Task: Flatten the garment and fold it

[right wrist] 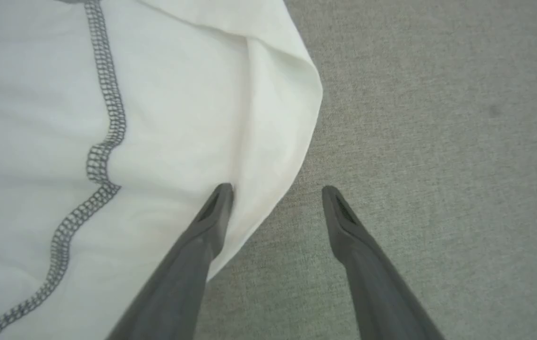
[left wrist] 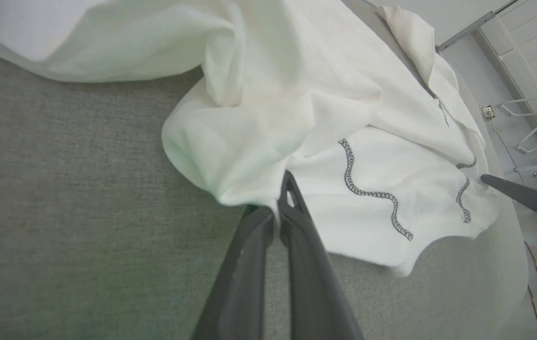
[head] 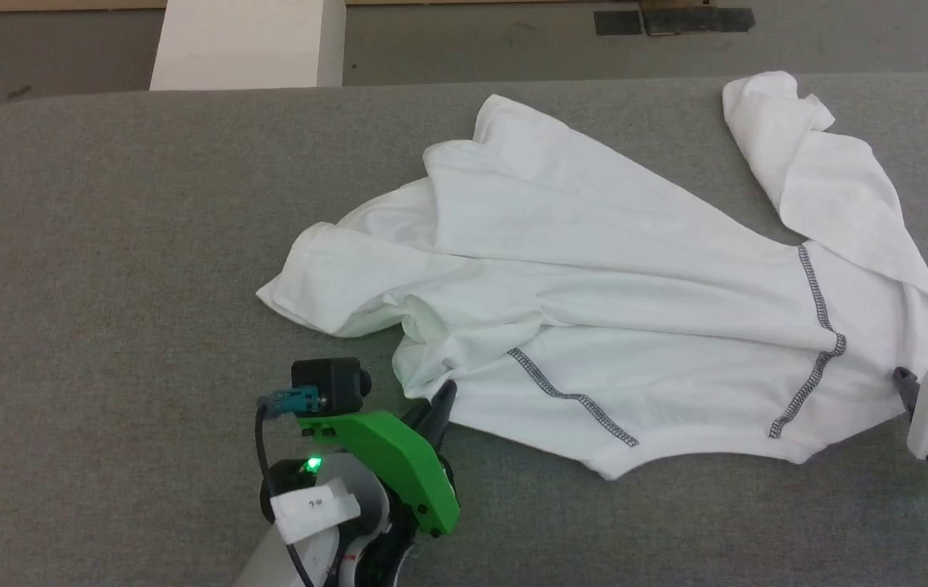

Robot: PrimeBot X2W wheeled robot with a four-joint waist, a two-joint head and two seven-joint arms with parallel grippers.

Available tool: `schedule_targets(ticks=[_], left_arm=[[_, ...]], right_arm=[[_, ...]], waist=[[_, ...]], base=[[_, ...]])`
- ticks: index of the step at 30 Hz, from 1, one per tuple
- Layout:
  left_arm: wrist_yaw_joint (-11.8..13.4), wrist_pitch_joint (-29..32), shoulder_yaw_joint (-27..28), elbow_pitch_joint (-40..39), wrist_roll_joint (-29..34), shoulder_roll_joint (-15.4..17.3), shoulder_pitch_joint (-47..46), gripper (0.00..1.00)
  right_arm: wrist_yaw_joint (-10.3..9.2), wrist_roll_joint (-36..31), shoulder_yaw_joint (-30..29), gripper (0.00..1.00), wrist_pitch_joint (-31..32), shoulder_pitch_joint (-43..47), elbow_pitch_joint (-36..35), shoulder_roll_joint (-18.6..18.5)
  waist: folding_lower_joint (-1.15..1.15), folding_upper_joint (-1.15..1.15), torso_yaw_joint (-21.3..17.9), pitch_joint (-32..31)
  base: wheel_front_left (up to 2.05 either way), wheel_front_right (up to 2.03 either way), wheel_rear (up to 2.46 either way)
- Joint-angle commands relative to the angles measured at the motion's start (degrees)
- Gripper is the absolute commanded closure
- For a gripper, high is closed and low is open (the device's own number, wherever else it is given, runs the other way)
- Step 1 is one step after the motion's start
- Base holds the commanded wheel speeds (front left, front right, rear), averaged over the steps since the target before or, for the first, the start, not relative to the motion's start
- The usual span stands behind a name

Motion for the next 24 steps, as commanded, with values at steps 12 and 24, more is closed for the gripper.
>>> schedule_targets(ticks=[12,24], left_arm=[[0.12,-0.09,-0.48,-0.24,0.16,0.70,0.23,1.00],[-2.74,-6.54,5.29,-8.40,-11.74,-1.18,-1.00,1.00]], right_arm=[[-0.09,2.41,1.36,1.00,1.28,-2.15,2.97,-0.05],[-0.09,23.59,2.87,1.00,2.37,-3.47,-12.43,2.83]], waist=[[0.00,0.00,0.95,1.19],[0.00,0.00,-0.31,-6.72]], base=[[0.00,0.00,0.00],[0.00,0.00,0.00]])
